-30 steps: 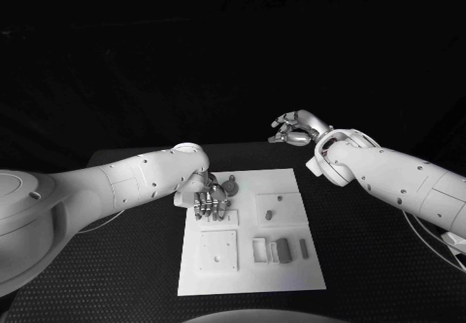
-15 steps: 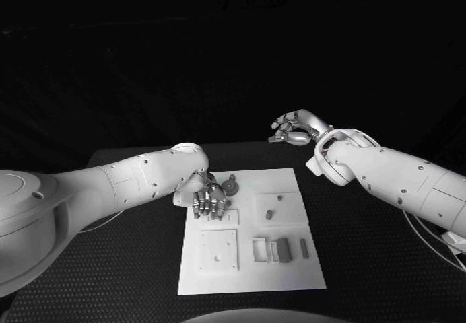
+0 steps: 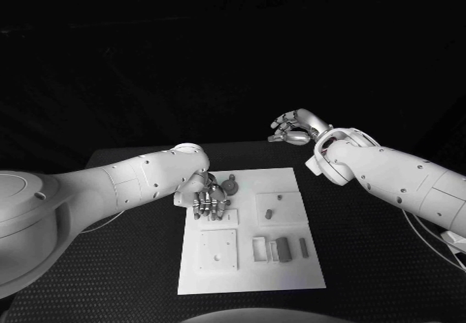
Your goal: Assemble the parts on the task board
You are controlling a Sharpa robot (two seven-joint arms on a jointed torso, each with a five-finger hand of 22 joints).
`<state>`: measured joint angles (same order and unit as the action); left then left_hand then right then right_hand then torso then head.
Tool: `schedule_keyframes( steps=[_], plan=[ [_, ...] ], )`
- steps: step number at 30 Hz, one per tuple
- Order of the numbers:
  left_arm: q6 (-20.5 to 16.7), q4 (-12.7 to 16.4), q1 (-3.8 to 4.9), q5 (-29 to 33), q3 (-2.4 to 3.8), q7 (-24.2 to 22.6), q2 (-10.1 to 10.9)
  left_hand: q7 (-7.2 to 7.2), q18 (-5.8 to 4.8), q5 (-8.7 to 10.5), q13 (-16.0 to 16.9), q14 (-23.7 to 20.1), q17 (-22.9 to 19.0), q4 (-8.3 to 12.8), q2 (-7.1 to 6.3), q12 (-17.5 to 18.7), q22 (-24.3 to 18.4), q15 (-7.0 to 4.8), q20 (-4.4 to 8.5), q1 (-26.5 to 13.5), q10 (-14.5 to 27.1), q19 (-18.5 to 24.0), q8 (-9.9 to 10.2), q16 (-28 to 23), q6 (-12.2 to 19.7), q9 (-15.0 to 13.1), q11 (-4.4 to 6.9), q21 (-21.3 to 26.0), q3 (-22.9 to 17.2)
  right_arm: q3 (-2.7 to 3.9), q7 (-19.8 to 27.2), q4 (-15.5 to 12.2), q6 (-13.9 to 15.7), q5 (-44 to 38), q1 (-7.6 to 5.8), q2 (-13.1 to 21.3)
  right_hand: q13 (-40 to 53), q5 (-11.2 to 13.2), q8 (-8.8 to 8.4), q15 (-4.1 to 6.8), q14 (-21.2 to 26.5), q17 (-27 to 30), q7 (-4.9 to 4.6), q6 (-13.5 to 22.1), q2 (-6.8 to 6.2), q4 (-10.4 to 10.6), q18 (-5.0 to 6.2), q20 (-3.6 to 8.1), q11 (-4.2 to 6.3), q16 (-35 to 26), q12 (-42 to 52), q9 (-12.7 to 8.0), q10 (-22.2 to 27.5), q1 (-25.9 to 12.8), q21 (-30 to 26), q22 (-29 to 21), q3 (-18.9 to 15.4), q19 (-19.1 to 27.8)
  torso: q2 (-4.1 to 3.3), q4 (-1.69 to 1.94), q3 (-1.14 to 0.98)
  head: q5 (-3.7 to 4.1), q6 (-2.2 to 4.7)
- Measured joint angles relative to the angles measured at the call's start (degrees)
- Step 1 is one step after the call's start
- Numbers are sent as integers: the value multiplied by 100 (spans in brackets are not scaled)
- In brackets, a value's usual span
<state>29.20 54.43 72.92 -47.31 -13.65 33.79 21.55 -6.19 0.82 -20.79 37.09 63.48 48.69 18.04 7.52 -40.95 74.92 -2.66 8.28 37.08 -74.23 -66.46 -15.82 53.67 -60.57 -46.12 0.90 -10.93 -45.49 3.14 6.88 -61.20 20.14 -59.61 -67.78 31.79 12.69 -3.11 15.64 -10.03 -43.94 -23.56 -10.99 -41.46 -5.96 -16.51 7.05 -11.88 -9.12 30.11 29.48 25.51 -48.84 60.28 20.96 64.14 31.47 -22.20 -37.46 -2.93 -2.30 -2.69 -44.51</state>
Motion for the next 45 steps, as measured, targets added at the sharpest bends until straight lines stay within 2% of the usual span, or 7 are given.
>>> schedule_keyframes(
  steps=[36,45],
  plan=[
    [-134,5,-17,-61,4,-55,9,3,0,-5,-2,-3,-61,-8,29,-94,0,3,-20,-29,-5,0,-123,91,-6,-47,5,-66,8,0,2,-23,-1,1,0,9,-53,0,0,-21,-21,-16,1,-1,0,0,1,0,-20,-66,-22,-10,-21,0,-22,24,0,0,-1,0,2,18,-9],
    [-244,121,-21,-75,1,-56,49,7,0,-16,-3,-4,-73,6,28,-93,0,5,-8,-28,-5,13,-265,113,-11,-53,5,-66,-6,0,2,-26,-1,2,0,13,-62,0,20,-21,-21,-22,1,-2,0,16,0,0,-20,-66,-22,-10,-21,0,-22,30,-16,0,-1,2,1,19,-16]
  ],
)
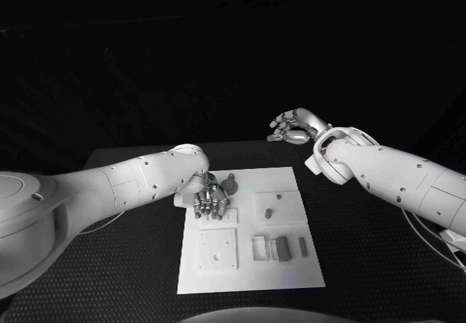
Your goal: Assemble the parts on the task board
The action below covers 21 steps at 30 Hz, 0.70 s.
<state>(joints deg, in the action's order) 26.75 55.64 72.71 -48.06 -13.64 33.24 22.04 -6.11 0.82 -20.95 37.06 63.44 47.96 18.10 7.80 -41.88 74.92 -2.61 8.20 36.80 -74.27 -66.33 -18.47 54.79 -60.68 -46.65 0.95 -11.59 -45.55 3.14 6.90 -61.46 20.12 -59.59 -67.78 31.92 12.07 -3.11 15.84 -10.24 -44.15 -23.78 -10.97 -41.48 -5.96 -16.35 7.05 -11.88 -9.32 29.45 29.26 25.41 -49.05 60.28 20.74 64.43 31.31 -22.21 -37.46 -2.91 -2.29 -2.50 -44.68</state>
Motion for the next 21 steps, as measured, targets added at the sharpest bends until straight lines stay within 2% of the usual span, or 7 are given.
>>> schedule_keyframes(
  steps=[16,21],
  plan=[
    [-502,391,-25,-91,-1,-29,261,2,0,8,-1,-8,-29,-1,-5,-23,-1,8,8,5,0,12,7,22,-2,-13,0,-23,1,0,0,-18,-1,0,0,35,-20,0,0,0,0,-11,0,0,0,0,0,0,0,-22,0,-5,0,0,0,5,0,0,3,1,-3,4,6],
    [-704,597,-28,-134,-2,-63,409,2,0,17,-7,-9,-40,14,-6,-22,-1,9,0,6,0,20,34,22,-3,-17,0,-45,-14,0,0,-21,-2,0,0,50,-27,0,0,0,0,-14,0,0,0,0,0,0,0,-22,0,-5,0,0,-21,11,0,0,3,3,1,8,9]
  ],
)
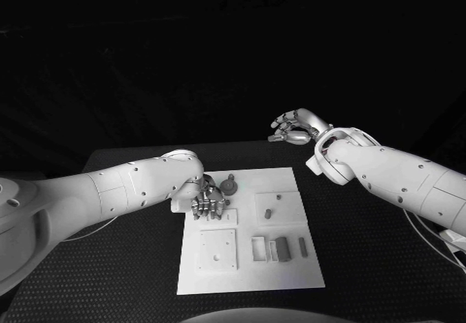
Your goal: Assemble the parts on the task board
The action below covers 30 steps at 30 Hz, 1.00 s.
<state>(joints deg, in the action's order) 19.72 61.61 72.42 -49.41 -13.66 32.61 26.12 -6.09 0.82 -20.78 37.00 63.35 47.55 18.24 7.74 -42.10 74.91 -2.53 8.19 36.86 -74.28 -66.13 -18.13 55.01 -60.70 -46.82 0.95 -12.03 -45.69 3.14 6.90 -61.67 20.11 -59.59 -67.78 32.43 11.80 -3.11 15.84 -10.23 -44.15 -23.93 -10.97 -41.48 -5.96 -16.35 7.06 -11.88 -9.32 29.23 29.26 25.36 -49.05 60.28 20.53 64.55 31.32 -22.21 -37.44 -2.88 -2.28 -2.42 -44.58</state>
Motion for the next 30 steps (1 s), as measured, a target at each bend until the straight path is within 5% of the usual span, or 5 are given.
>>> schedule_keyframes(
  steps=[8,30],
  plan=[
    [-276,283,6,-73,-2,-15,231,1,0,33,-5,-1,-17,1,-7,-23,0,1,-1,7,0,0,-3,23,-1,-33,0,-22,-1,0,0,-2,-2,0,0,38,-7,0,0,0,0,-3,0,0,0,0,0,0,0,-24,0,-5,0,0,0,4,0,0,0,5,-1,3,1],
    [-842,646,-23,-87,-3,-18,373,4,0,88,-42,-20,-91,-2,-30,-23,4,-16,11,30,0,13,-1,23,-4,-16,0,-22,2,1,-3,-7,-4,1,0,57,-39,0,0,0,0,-19,0,0,0,0,0,0,0,-45,-22,-11,0,0,-23,17,0,0,-1,-3,-3,-26,6]
  ],
)
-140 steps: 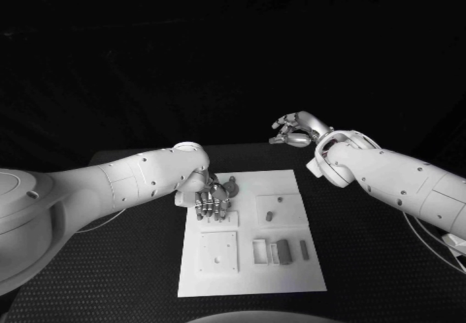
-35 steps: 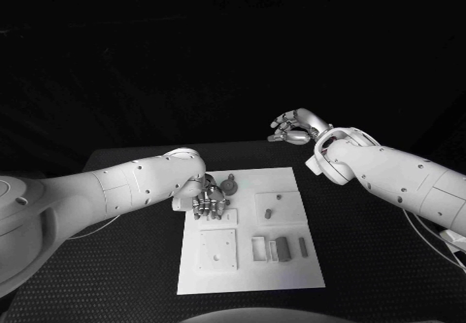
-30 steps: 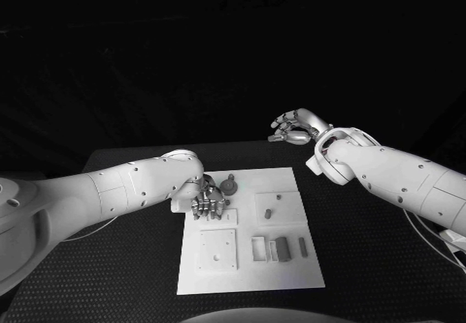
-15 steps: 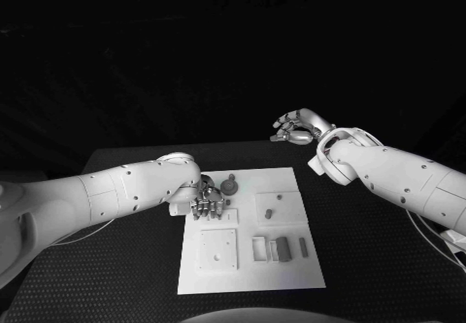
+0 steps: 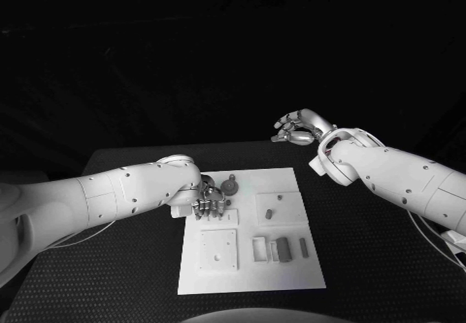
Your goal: Assemble the parts on the task board
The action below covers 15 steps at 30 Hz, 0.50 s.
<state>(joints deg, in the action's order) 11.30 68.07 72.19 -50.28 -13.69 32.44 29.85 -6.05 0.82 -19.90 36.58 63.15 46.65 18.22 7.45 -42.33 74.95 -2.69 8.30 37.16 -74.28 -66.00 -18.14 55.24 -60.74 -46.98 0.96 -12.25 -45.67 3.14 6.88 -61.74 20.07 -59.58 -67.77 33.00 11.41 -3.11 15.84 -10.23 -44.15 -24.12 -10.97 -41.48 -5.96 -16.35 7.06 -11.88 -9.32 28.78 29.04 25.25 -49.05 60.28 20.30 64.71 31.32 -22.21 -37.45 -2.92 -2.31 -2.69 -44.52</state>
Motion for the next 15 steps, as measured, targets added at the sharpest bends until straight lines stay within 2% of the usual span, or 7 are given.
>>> schedule_keyframes(
  steps=[15],
  plan=[
    [8,16,-51,3,-2,10,-4,0,-1,38,-1,0,-9,-3,-8,0,-1,1,0,8,0,19,41,0,0,-8,0,-22,3,0,0,1,-2,1,0,9,-15,0,0,0,0,-5,0,0,0,0,0,0,0,-22,0,-4,0,0,0,5,0,0,0,3,2,12,-19]
  ],
)
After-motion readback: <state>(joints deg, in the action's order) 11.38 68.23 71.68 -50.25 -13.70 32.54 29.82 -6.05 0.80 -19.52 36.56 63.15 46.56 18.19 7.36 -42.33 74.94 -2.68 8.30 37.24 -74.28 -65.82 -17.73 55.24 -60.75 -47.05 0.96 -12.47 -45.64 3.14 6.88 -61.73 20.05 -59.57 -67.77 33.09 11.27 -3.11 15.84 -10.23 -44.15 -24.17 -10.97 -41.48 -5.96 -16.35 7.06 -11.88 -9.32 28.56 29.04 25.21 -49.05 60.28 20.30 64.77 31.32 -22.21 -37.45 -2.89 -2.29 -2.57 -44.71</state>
